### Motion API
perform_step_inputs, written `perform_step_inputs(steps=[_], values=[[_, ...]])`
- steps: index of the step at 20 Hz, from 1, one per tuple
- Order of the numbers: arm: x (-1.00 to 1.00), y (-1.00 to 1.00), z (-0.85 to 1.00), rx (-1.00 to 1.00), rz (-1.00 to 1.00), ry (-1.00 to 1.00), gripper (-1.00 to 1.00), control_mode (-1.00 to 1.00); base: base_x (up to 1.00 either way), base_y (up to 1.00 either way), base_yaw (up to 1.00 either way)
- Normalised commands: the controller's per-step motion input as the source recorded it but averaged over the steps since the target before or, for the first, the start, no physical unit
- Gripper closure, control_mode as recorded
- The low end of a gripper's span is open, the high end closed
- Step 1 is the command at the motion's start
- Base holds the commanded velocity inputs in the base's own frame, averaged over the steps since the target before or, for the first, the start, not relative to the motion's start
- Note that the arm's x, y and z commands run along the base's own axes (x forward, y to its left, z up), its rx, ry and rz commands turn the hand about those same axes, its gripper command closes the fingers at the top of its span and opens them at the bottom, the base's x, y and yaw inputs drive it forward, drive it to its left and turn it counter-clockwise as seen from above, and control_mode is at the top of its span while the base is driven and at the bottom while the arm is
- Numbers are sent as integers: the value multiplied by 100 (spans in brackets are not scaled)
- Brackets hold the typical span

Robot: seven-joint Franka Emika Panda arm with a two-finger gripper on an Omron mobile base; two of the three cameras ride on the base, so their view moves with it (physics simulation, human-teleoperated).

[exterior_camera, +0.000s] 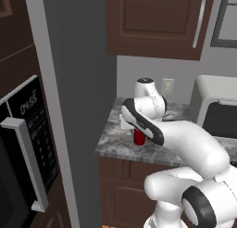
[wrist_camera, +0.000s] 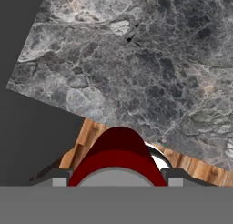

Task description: Four empty soda cans are scattered around the kitchen. Gather all the cans and cluster them next to the stove for recycling.

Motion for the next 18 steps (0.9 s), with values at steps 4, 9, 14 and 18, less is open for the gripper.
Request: perform_step_inputs(steps=[4, 9, 14, 18], values=[[-100, -44, 40, 0, 0, -4, 100, -100, 0, 0, 0], [-81, -8, 42, 0, 0, 0, 100, -100, 0, 0, 0], [-13, 0, 2, 0, 0, 0, 100, -100, 0, 0, 0], [0, 0, 0, 0, 0, 0, 100, -100, 0, 0, 0]])
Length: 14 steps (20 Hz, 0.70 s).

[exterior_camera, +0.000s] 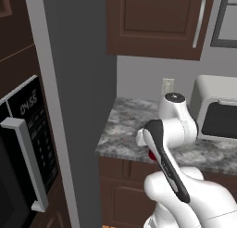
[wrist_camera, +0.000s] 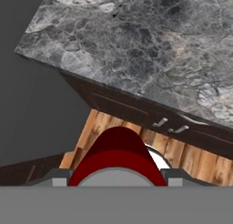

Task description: Four empty soda cans are scattered around the kitchen. Gather all the cans and cluster them next to the stove for recycling.

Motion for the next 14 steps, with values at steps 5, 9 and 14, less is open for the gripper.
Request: perform_step_inputs(steps=[5, 9, 14], values=[[0, 0, 0, 0, 0, 0, 100, 100, -58, -2, -8], [0, 0, 0, 0, 0, 0, 100, 100, -91, -26, -36], [0, 0, 0, 0, 0, 0, 100, 100, -22, -44, -61]])
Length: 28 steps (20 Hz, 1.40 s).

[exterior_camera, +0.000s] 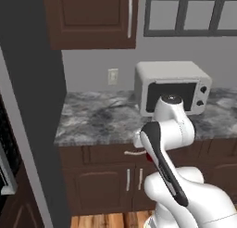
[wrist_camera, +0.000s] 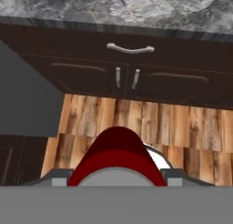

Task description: Four empty soda cans are scattered around the kitchen. Gather all the cans and cluster them next to the stove for recycling.

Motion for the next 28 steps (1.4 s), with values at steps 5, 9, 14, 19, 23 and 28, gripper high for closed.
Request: perform_step_inputs(steps=[5, 9, 14, 19, 23, 28], values=[[0, 0, 0, 0, 0, 0, 100, 100, 19, -93, -61], [0, 0, 0, 0, 0, 0, 100, 100, 12, -100, -40], [0, 0, 0, 0, 0, 0, 100, 100, 0, -100, -35], [0, 0, 0, 0, 0, 0, 100, 100, 16, -99, -19], [0, 0, 0, 0, 0, 0, 100, 100, 14, -100, -1], [0, 0, 0, 0, 0, 0, 100, 100, 12, -100, -1]])
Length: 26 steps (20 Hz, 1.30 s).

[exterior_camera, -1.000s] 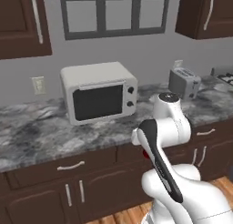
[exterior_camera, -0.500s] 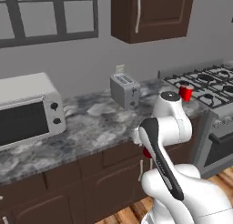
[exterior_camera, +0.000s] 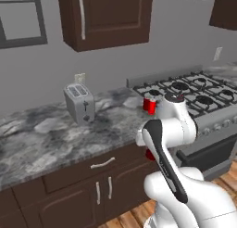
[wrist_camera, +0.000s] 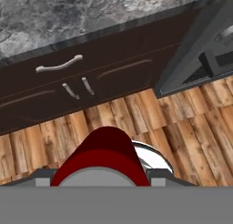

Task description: Four empty soda cans are scattered around the kitchen. Gather all the cans and cluster them next to the stove for recycling.

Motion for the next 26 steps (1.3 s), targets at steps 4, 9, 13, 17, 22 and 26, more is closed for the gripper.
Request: perform_step_inputs(steps=[4, 9, 13, 17, 22, 26], values=[[0, 0, 0, 0, 0, 0, 100, 100, 21, -100, -1], [0, 0, 0, 0, 0, 0, 100, 100, 43, -93, 0], [0, 0, 0, 0, 0, 0, 100, 100, 80, -31, -8], [0, 0, 0, 0, 0, 0, 100, 100, 86, -3, 0], [0, 0, 0, 0, 0, 0, 100, 100, 26, 0, 0], [0, 0, 0, 0, 0, 0, 100, 100, 0, 0, 0]])
